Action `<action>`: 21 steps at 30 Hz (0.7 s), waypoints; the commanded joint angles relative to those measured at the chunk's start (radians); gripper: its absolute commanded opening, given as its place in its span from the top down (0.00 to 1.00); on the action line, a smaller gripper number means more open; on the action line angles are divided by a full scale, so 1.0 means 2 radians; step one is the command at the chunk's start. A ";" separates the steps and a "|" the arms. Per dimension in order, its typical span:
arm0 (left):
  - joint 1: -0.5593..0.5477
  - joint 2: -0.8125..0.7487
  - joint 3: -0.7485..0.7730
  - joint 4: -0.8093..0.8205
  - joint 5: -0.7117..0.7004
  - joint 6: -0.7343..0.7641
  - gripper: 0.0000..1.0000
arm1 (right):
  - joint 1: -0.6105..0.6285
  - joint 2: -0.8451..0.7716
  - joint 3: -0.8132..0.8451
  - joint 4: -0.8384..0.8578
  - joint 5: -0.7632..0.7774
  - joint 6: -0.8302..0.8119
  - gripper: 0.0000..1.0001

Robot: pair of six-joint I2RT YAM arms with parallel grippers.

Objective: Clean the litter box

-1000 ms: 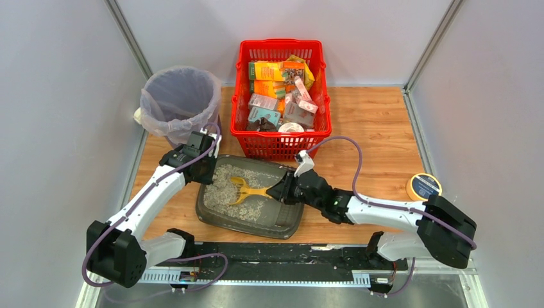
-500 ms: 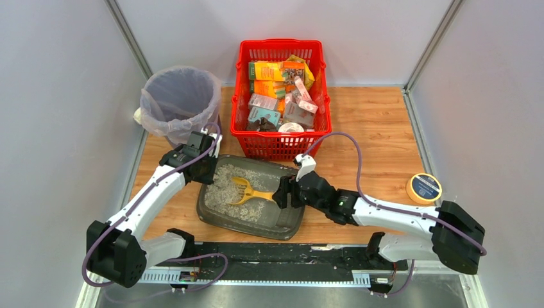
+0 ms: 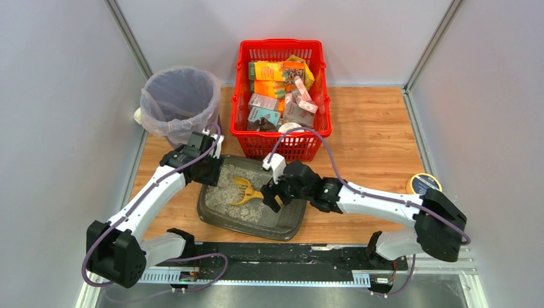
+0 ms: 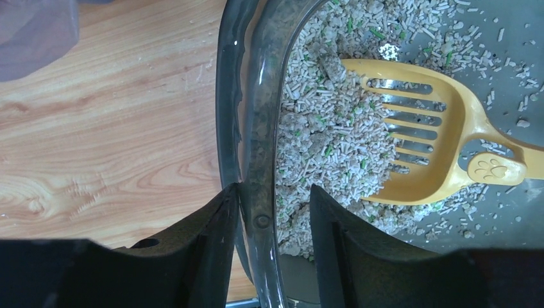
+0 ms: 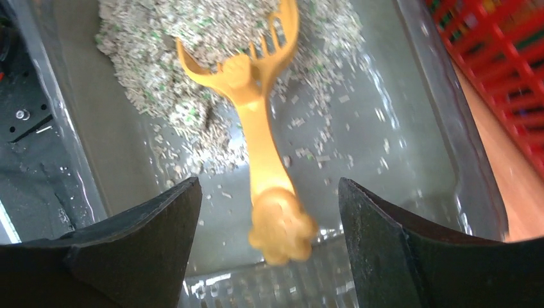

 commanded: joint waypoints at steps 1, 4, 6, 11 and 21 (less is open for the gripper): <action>-0.003 -0.015 -0.005 0.004 0.024 0.000 0.48 | 0.000 0.056 0.058 0.021 -0.063 -0.090 0.20; -0.003 -0.015 -0.005 0.005 0.024 0.000 0.49 | 0.001 0.089 0.069 0.033 -0.064 -0.116 0.20; -0.003 -0.015 -0.005 0.005 0.024 0.000 0.49 | 0.000 0.110 0.081 0.030 -0.061 -0.126 0.20; -0.003 -0.015 -0.005 0.004 0.024 0.001 0.49 | 0.002 0.133 0.070 0.076 -0.055 -0.140 0.22; -0.003 -0.010 -0.004 0.003 0.027 0.001 0.48 | 0.007 0.206 0.101 0.110 -0.084 -0.135 0.45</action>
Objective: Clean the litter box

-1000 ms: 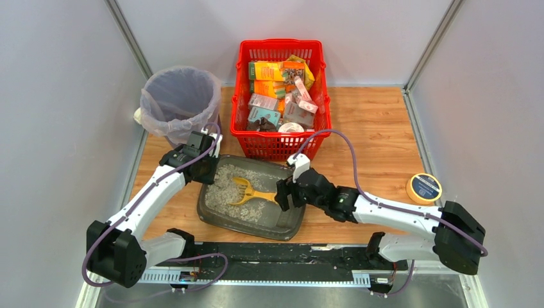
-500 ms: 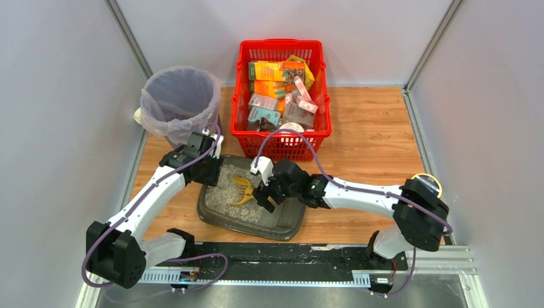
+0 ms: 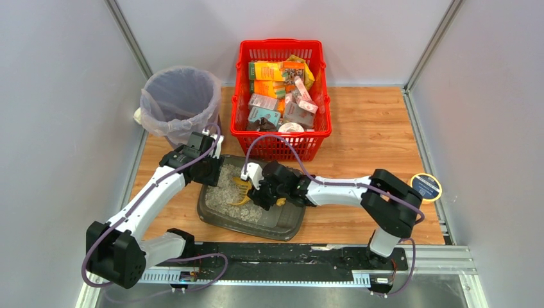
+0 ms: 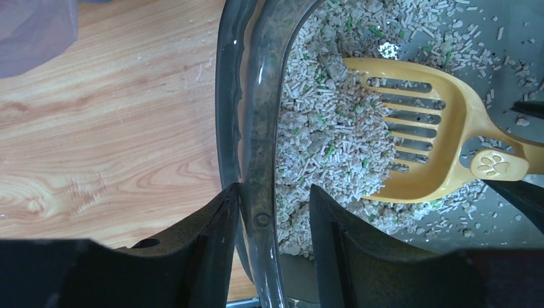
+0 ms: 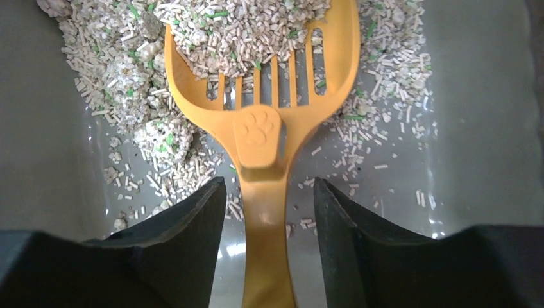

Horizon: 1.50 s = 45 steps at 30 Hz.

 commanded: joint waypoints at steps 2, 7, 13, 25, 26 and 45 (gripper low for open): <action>-0.003 -0.007 -0.002 0.004 0.024 0.002 0.48 | 0.008 0.030 0.032 0.047 -0.018 0.000 0.50; -0.003 -0.003 -0.001 0.004 0.034 0.004 0.48 | 0.009 0.034 0.031 0.065 -0.022 0.015 0.62; -0.003 -0.017 -0.002 0.008 0.036 0.007 0.43 | 0.009 0.024 0.008 0.096 -0.022 0.029 0.81; -0.003 -0.139 -0.027 0.058 0.028 0.017 0.22 | 0.008 -0.033 -0.044 0.135 -0.016 0.076 1.00; -0.003 -0.148 -0.030 0.063 0.028 0.019 0.21 | 0.008 -0.049 -0.049 0.140 -0.013 0.079 1.00; -0.002 -0.262 0.013 0.162 0.029 0.055 0.19 | 0.022 -0.188 -0.164 0.205 0.103 0.121 1.00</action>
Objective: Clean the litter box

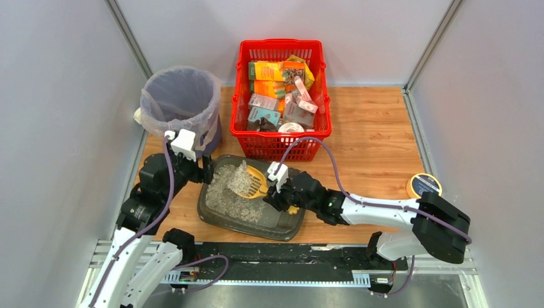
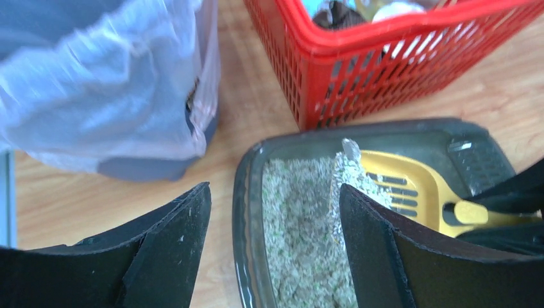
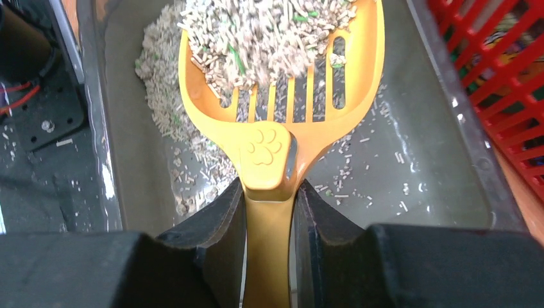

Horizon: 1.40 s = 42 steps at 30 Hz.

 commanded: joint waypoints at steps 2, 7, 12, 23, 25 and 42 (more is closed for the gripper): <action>-0.001 0.042 0.057 0.070 -0.008 0.035 0.19 | 0.010 0.003 -0.011 0.112 0.076 0.038 1.00; -0.001 0.053 0.068 0.095 -0.027 0.070 0.19 | 0.063 -0.010 -0.015 0.111 0.151 0.023 1.00; -0.001 0.014 0.015 0.129 -0.057 0.075 0.19 | 0.071 -0.010 -0.033 0.111 0.184 0.039 1.00; -0.001 0.000 0.003 0.132 -0.076 0.086 0.19 | 0.123 -0.003 -0.034 0.138 0.242 0.056 1.00; -0.001 0.000 0.001 0.129 -0.075 0.086 0.19 | 0.121 0.001 -0.039 0.144 0.253 0.086 1.00; -0.002 -0.006 -0.005 0.130 -0.074 0.088 0.19 | 0.123 0.020 -0.017 0.124 0.248 0.130 1.00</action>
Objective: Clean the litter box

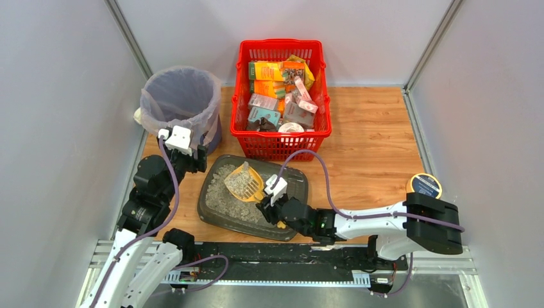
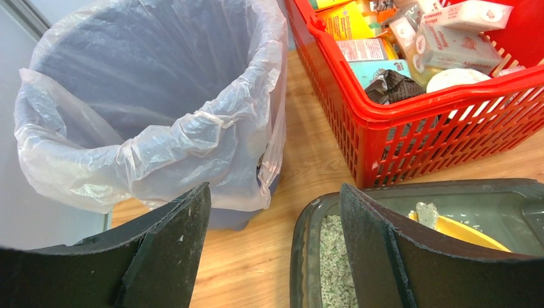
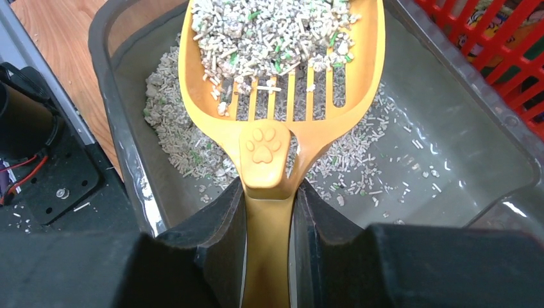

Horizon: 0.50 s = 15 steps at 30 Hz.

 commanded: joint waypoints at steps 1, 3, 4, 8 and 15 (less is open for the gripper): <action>-0.001 -0.007 -0.003 0.022 -0.004 0.009 0.19 | -0.007 0.002 0.009 0.040 -0.027 0.020 1.00; -0.001 -0.008 -0.006 0.025 -0.006 0.007 0.19 | 0.022 0.013 0.042 -0.003 0.025 -0.024 1.00; -0.001 -0.008 -0.006 0.025 -0.005 0.007 0.19 | 0.020 0.027 0.049 -0.017 0.057 -0.016 1.00; -0.001 -0.010 -0.006 0.025 -0.005 0.006 0.19 | 0.023 0.007 0.022 0.022 -0.003 -0.029 1.00; -0.001 -0.007 -0.008 0.027 -0.002 0.005 0.19 | 0.010 -0.013 -0.006 0.035 -0.007 -0.041 1.00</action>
